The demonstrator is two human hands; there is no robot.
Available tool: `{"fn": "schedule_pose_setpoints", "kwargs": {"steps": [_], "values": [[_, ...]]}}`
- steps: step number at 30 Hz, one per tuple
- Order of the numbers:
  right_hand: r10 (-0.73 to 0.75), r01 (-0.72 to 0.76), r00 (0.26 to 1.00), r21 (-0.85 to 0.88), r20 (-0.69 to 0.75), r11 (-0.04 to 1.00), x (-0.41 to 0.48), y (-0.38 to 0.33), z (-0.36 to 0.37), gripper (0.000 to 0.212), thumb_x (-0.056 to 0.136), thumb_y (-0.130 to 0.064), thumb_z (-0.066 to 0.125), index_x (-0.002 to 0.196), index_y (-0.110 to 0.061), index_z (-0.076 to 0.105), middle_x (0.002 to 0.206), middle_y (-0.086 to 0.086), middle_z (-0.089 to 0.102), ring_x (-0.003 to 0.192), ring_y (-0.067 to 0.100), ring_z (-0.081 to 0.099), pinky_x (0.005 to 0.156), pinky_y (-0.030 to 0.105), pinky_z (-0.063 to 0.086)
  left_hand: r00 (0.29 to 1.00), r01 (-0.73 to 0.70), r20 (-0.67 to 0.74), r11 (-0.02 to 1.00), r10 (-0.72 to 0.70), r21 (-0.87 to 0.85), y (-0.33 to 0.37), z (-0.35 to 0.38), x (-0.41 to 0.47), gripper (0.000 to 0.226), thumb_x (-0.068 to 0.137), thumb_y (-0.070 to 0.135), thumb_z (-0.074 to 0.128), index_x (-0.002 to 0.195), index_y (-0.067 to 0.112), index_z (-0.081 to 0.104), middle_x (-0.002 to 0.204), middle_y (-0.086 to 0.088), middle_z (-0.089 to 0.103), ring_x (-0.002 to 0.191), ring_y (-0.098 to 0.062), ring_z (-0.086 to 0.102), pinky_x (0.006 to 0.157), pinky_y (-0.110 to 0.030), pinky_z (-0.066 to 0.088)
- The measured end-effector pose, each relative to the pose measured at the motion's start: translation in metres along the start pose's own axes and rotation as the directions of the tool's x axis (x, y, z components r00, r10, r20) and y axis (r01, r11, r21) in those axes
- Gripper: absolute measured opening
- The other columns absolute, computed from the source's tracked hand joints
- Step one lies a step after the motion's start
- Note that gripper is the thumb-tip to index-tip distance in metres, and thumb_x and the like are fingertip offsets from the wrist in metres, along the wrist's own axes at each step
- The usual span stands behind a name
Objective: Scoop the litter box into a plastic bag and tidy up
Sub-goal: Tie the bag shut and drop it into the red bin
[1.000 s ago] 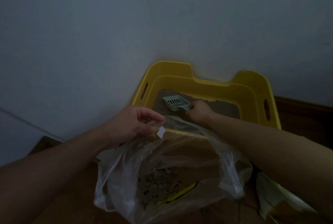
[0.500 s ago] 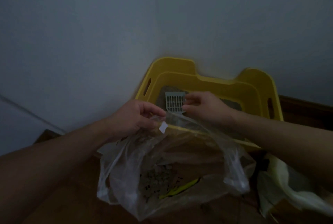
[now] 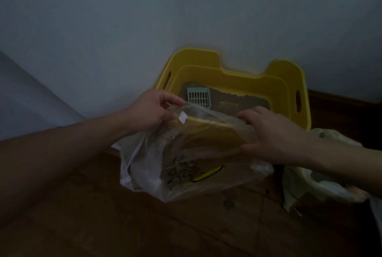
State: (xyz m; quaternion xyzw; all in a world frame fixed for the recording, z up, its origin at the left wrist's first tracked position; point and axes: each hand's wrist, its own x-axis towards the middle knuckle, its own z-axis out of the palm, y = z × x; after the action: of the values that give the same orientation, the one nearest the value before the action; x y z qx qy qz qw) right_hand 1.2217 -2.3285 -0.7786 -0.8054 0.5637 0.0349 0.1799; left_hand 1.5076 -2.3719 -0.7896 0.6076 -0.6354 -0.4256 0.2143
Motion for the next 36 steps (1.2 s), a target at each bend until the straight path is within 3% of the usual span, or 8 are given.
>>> {"fn": "schedule_pose_setpoints", "kwargs": {"steps": [7,12,16,20,24,28,33,36], "values": [[0.020,0.002,0.996,0.248,-0.083,0.969,0.003,-0.006,-0.008,0.035,0.090,-0.034,0.065,0.123,-0.030,0.054,0.107,-0.006,0.061,0.083,0.007,0.056,0.070,0.024,0.042,0.993,0.027,0.098,0.942,-0.064,0.336,0.011,-0.006,-0.017,0.094,0.070,0.007,0.087,0.146,0.027,0.037,0.110,0.004,0.056,0.078,-0.007,0.060,0.073,-0.032,0.054],[0.065,-0.011,0.990,0.401,-0.122,0.916,0.013,-0.009,-0.014,0.022,0.084,-0.014,0.067,0.091,-0.029,0.053,0.087,-0.010,0.061,0.075,0.005,0.057,0.057,0.024,0.044,0.883,0.172,0.220,0.723,-0.414,0.669,0.015,-0.024,-0.053,0.053,0.077,0.038,0.081,0.117,0.033,0.046,0.100,0.011,0.059,0.082,-0.004,0.059,0.067,-0.018,0.054],[0.155,-0.053,0.975,0.509,-0.161,0.859,0.022,-0.006,-0.021,0.023,0.081,-0.002,0.069,0.075,-0.022,0.058,0.077,0.005,0.068,0.071,0.020,0.065,0.063,0.038,0.055,0.747,0.377,0.216,0.669,-0.628,0.641,0.014,-0.029,-0.072,0.041,0.088,0.021,0.066,0.126,0.009,0.057,0.088,-0.002,0.069,0.075,-0.018,0.071,0.075,-0.045,0.062],[0.201,-0.093,0.977,0.698,-0.074,0.710,0.026,-0.012,-0.029,0.003,0.084,-0.010,0.075,0.081,-0.012,0.073,0.083,0.010,0.073,0.077,0.020,0.069,0.072,0.039,0.058,0.827,0.458,0.197,0.834,-0.527,0.309,0.019,-0.028,-0.069,0.015,0.090,0.004,0.061,0.102,0.011,0.066,0.067,-0.004,0.073,0.055,-0.014,0.069,0.051,-0.032,0.057],[0.099,-0.056,0.995,0.746,-0.014,0.664,0.025,-0.027,-0.037,0.027,0.080,-0.022,0.079,0.105,-0.012,0.074,0.114,-0.010,0.066,0.099,0.007,0.064,0.082,0.023,0.053,0.923,0.376,0.133,0.921,-0.362,-0.105,0.035,-0.029,-0.056,0.040,0.085,-0.008,0.061,0.116,0.015,0.053,0.063,-0.012,0.068,0.050,-0.019,0.064,0.045,-0.027,0.049],[-0.049,0.051,0.999,0.698,-0.023,0.714,0.019,-0.037,-0.039,0.071,0.071,-0.020,0.085,0.136,-0.012,0.056,0.149,-0.013,0.034,0.114,0.010,0.058,0.098,0.032,0.052,0.982,0.175,0.044,0.811,-0.182,-0.558,0.056,-0.030,-0.049,0.073,0.067,-0.020,0.068,0.128,0.016,0.051,0.112,-0.019,0.061,0.080,-0.031,0.071,0.062,-0.032,0.059],[-0.252,0.280,0.941,0.101,-0.224,0.955,0.017,-0.036,-0.025,0.085,0.076,-0.038,0.080,0.146,-0.017,0.038,0.157,-0.008,0.010,0.121,0.009,0.047,0.091,0.009,0.037,0.965,-0.147,0.140,0.900,0.222,-0.411,0.061,-0.025,-0.053,0.069,0.058,-0.014,0.071,0.114,0.023,0.055,0.131,0.000,0.059,0.123,-0.016,0.062,0.094,-0.042,0.056],[-0.283,0.273,0.902,-0.077,-0.326,0.959,0.028,-0.032,-0.016,0.048,0.086,-0.036,0.068,0.127,-0.014,0.056,0.143,0.004,0.038,0.122,0.020,0.048,0.097,0.023,0.040,0.936,-0.349,0.085,0.930,0.341,0.112,0.059,-0.021,-0.052,0.056,0.072,-0.007,0.073,0.111,0.030,0.060,0.126,0.012,0.061,0.118,-0.008,0.061,0.095,-0.039,0.056]]}}
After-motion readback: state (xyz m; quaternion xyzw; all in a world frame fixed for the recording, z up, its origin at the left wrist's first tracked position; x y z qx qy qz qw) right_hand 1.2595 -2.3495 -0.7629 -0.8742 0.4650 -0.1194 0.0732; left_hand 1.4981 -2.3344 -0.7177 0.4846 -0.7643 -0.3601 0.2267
